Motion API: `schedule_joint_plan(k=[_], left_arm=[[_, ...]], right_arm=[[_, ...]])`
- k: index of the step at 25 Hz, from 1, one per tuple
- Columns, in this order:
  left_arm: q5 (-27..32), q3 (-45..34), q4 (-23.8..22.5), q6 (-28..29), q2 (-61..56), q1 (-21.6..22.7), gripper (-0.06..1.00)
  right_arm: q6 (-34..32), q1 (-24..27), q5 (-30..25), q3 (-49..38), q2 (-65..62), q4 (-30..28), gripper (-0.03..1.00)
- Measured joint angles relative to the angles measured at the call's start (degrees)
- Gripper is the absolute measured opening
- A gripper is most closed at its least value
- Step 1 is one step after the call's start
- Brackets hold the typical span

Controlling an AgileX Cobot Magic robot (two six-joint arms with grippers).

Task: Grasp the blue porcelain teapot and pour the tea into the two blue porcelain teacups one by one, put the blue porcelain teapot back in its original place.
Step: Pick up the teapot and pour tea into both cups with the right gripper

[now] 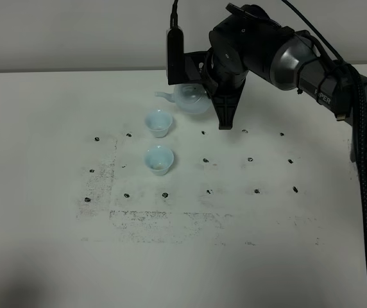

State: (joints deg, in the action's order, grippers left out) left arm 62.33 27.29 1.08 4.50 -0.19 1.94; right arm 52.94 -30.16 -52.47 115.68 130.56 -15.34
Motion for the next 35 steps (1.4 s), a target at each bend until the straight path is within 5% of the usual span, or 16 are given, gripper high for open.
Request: schedule_joint_plan(k=[35], left_arm=[[0.00,0.00,0.00,0.00,0.00,0.00,0.72]], right_arm=[[5.58,-1.61,7.68,0.00,2.63,-10.53,0.05]])
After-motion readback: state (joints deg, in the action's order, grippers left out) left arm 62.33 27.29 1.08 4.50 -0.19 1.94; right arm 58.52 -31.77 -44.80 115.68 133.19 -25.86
